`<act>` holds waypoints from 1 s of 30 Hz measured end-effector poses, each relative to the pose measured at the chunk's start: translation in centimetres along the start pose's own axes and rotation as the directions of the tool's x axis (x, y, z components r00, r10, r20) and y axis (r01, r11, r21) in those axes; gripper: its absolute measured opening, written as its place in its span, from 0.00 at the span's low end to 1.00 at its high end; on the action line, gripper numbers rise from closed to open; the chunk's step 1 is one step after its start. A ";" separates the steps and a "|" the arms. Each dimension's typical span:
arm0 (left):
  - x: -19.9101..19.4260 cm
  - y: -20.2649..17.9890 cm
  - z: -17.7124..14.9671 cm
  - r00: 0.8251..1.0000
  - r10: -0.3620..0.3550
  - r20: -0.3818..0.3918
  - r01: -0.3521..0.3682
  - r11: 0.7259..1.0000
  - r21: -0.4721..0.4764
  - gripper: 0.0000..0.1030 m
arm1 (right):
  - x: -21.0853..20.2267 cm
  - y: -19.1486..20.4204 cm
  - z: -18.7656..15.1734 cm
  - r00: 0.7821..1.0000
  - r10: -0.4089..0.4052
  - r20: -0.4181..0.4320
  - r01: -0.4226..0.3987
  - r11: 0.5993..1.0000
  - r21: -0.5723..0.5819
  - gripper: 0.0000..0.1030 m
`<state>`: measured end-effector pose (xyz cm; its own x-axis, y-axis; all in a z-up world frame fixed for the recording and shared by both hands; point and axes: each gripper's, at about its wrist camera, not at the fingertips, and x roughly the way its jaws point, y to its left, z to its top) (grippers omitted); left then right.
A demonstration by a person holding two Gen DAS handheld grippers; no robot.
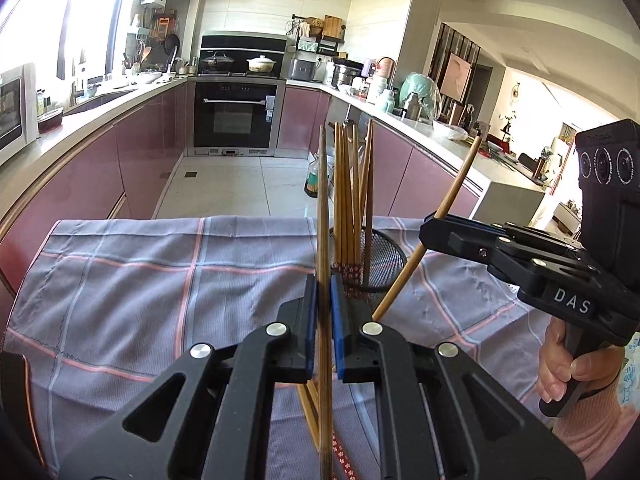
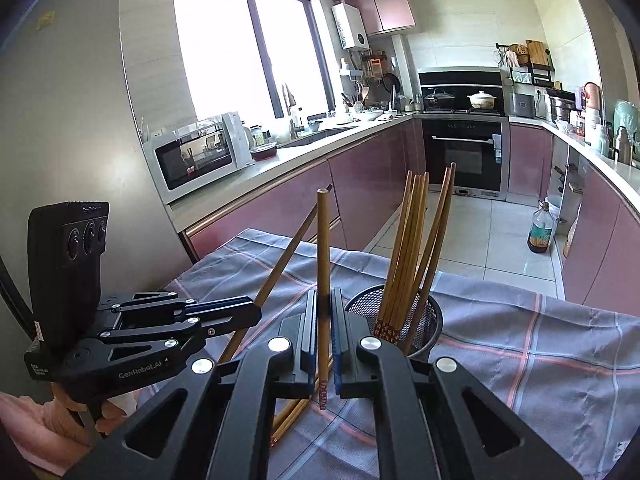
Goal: Organize utensils
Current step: 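Lower both chopsticks into the black mesh cup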
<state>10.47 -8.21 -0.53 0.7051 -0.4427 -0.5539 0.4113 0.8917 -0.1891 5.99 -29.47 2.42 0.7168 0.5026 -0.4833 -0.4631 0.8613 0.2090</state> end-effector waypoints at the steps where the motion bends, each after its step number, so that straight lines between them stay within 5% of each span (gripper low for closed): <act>1: 0.0 0.0 0.3 1.000 -0.003 0.007 0.003 1.000 -0.003 0.07 | -0.1 0.1 0.2 1.000 -0.003 0.004 0.003 1.000 -0.007 0.05; 17: 2.0 -0.1 6.4 0.990 -0.077 0.119 0.085 0.994 -0.063 0.07 | -1.9 -1.1 4.7 0.992 -0.057 0.108 0.062 0.997 -0.044 0.05; 30: 5.6 -0.3 9.6 0.973 -0.031 0.229 0.054 0.994 -0.095 0.07 | -2.1 -3.3 7.2 0.978 -0.106 0.180 0.114 0.993 -0.035 0.05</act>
<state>19.79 -11.90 4.19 0.8056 -0.4796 -0.3477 0.3917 0.8716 -0.2948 9.77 -32.80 8.89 0.8437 0.4138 -0.3418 -0.3965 0.9098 0.1229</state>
